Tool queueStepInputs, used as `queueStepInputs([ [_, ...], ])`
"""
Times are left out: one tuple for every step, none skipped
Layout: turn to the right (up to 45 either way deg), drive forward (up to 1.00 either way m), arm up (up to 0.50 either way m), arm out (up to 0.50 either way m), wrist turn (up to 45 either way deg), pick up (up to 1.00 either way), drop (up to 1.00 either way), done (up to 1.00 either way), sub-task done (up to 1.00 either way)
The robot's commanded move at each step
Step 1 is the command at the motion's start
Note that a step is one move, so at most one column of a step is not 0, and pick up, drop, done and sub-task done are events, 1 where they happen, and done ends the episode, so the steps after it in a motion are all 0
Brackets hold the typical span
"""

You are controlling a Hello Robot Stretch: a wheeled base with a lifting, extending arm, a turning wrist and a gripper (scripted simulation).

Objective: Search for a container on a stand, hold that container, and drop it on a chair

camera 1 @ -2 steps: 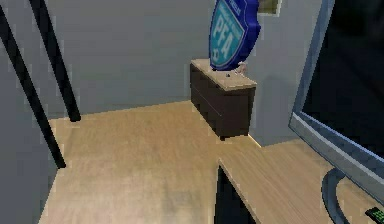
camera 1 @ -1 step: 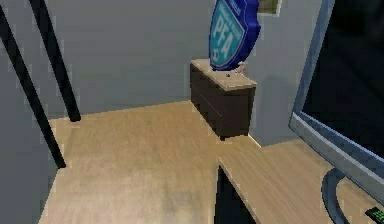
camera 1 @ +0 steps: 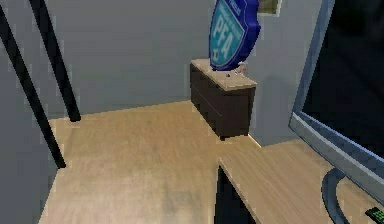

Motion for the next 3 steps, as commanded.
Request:
queueStepInputs([
  [0.0,0.0,0.0,0.0,45.0,0.0,0.0,0.0,0.0],
  [0.0,0.0,0.0,0.0,45.0,0.0,0.0,0.0,0.0],
  [0.0,0.0,0.0,0.0,18.0,0.0,0.0,0.0,0.0],
])
